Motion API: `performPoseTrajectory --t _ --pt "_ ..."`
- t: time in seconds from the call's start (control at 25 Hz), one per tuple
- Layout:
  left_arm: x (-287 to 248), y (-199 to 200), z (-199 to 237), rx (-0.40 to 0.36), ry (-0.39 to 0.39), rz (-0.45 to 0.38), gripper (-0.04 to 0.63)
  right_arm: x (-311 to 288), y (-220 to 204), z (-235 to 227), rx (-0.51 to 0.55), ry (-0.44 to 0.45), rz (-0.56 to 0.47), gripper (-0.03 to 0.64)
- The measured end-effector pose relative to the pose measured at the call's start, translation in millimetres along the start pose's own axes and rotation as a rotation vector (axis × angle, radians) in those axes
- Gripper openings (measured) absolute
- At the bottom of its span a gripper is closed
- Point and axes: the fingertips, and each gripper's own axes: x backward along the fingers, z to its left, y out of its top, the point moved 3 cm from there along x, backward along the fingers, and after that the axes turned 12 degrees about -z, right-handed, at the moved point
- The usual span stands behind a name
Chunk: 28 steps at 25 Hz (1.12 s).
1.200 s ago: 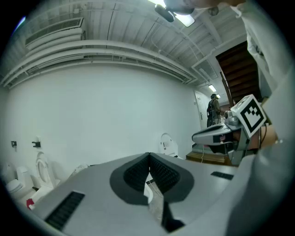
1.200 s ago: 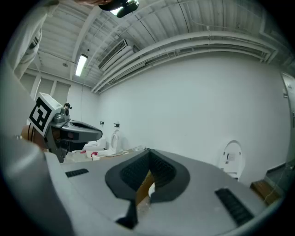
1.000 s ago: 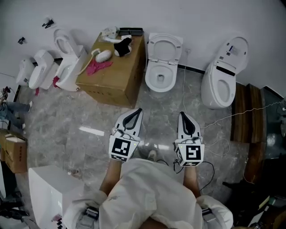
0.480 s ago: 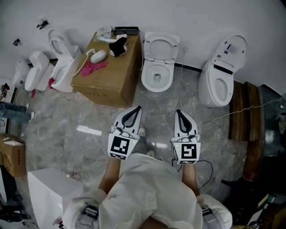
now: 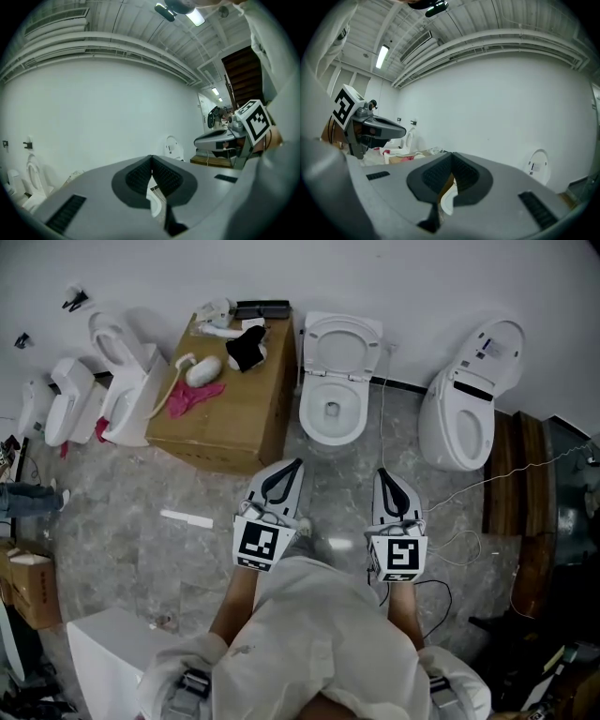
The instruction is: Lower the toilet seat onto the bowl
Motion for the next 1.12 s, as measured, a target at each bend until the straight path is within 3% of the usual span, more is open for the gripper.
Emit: performPoseTrajectory --t 0.44,0.76,1.12 --pt "-48 -11 65 0.008 -0.065 -0.025 0.014 -68 -5 6 0.035 -0.057 0.023 0.006" --pt "-82 -18 82 0.018 -0.098 -0.028 0.014 -102 -15 -5 0.036 -0.068 0.049 0.006" --pt "-126 -27 96 0.017 -0.082 -0.016 0.014 -145 -25 -30 0.023 -0.039 0.039 0.006"
